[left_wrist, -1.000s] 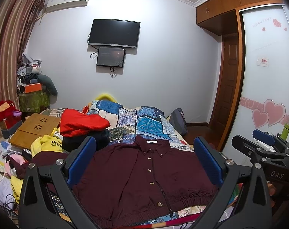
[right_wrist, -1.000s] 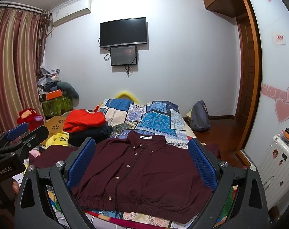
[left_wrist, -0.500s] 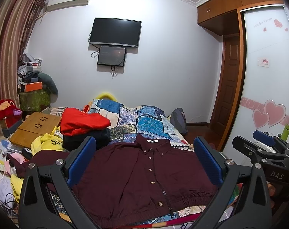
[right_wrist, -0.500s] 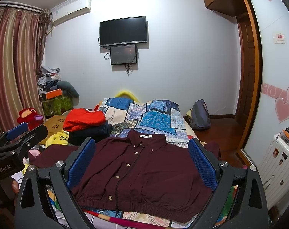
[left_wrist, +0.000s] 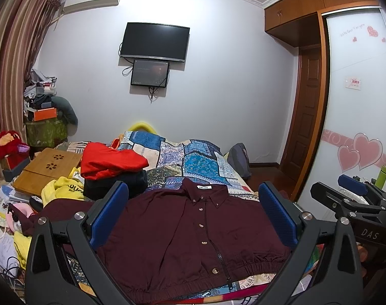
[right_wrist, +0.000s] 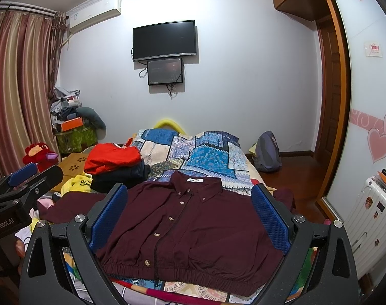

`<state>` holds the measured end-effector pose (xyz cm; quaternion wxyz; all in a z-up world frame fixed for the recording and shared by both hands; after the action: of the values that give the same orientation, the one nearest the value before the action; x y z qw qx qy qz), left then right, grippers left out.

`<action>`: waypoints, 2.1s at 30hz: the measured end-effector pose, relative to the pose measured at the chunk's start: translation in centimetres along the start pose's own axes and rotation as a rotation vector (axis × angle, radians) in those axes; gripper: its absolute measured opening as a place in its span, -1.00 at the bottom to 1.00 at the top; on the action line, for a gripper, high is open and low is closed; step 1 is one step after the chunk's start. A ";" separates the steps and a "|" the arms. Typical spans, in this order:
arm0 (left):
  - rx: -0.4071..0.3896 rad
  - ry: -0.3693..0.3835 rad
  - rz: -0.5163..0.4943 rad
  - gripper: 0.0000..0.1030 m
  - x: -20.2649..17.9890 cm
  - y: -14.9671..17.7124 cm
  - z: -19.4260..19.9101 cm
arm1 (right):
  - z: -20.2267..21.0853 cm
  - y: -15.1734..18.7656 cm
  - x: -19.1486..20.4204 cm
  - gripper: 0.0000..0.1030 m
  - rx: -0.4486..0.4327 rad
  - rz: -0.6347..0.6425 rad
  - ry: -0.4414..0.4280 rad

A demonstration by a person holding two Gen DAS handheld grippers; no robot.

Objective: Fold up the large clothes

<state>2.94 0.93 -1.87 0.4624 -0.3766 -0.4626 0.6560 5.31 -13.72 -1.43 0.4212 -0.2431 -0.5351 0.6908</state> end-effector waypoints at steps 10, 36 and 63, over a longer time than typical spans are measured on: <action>0.018 -0.006 0.010 1.00 0.4 0.1 -0.8 | -0.5 0.1 -0.4 0.88 0.018 -0.002 0.001; 0.374 -0.398 0.194 1.00 17.4 7.0 -17.3 | -14.1 2.5 -5.2 0.88 0.341 -0.038 0.037; 0.732 -0.450 0.869 0.19 41.7 21.6 -25.7 | -23.5 4.2 -3.3 0.88 0.567 0.048 -0.001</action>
<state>9.05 44.26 -32.65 0.1428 -0.1999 -0.0975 0.9644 24.17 -4.22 -13.03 0.4557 -0.1276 -0.3147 0.8228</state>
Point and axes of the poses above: each gripper's, at about its wrist camera, not at the fingertips, and z roughly against the way its jaws point, x to its left, y to its underside, the point moved 2 cm from there along -z, roughly the way its jaws point, and after that the axes turned 14 degrees about -y, right-handed, at the moved point
